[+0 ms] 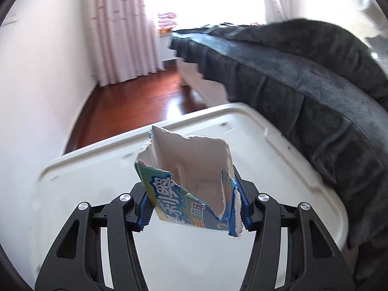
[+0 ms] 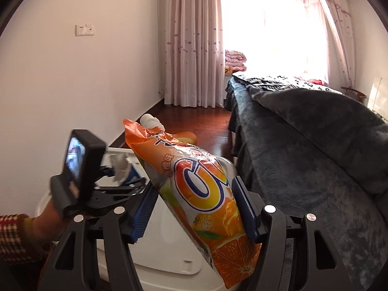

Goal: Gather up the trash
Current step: 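Carry the carton and juice bag over the bin and open both grippers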

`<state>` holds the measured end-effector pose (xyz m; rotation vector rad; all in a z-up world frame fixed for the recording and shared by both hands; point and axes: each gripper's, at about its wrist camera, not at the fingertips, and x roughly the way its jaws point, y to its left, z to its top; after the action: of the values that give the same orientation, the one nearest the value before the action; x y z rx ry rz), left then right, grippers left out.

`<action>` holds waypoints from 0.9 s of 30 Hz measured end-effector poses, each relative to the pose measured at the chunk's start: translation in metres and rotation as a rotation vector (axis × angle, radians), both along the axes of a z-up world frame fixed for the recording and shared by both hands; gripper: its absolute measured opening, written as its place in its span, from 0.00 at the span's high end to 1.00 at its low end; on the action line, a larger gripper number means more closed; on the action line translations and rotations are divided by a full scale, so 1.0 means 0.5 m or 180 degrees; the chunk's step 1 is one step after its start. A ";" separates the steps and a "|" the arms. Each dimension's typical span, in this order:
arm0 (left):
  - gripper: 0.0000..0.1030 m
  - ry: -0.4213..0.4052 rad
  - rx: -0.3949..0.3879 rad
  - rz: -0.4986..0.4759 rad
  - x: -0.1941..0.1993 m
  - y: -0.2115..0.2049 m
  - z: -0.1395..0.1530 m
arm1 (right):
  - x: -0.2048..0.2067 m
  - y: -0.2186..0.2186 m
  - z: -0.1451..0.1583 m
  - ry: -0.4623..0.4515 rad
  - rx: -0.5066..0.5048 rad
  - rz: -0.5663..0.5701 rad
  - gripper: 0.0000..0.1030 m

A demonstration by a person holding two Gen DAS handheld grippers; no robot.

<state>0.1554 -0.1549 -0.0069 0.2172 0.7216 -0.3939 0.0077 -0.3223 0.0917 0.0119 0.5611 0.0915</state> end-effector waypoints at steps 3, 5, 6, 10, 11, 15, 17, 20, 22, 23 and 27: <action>0.48 -0.0016 -0.0006 0.0266 -0.094 0.105 0.036 | -0.043 0.060 0.011 -0.0027 0.0124 0.0074 0.40; 0.48 -0.0005 -0.0004 0.0386 -0.142 0.153 0.042 | -0.075 0.104 0.009 -0.0026 0.0178 0.0127 0.40; 0.48 -0.0010 0.0019 0.0443 -0.169 0.176 0.043 | -0.099 0.135 0.001 0.0000 0.0228 0.0170 0.40; 0.48 0.0044 0.0005 0.0689 -0.294 0.272 0.028 | -0.172 0.220 -0.040 0.0134 0.0326 0.0260 0.40; 0.48 0.0065 -0.0006 0.0737 -0.321 0.293 0.022 | -0.188 0.236 -0.052 0.0181 0.0341 0.0273 0.40; 0.48 0.0166 -0.0125 0.0899 -0.417 0.351 -0.005 | -0.258 0.290 -0.118 0.0420 0.0363 0.0255 0.40; 0.48 0.0191 -0.0119 0.0930 -0.460 0.370 -0.023 | -0.292 0.312 -0.160 0.0585 0.0367 0.0227 0.40; 0.48 0.0309 -0.0153 0.0957 -0.497 0.382 -0.055 | -0.321 0.334 -0.217 0.0831 0.0281 0.0167 0.40; 0.47 0.0382 -0.0207 0.0997 -0.512 0.389 -0.074 | -0.332 0.339 -0.251 0.0978 0.0300 0.0101 0.40; 0.47 0.0393 -0.0227 0.1026 -0.520 0.390 -0.083 | -0.337 0.341 -0.268 0.1048 0.0303 0.0059 0.40; 0.47 0.0543 -0.0296 0.1064 -0.541 0.386 -0.123 | -0.343 0.350 -0.316 0.1213 0.0318 -0.0034 0.41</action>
<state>-0.1152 0.0383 -0.0683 -0.0269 0.8884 -0.1267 -0.1636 -0.1475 -0.0664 0.1317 0.9368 0.1076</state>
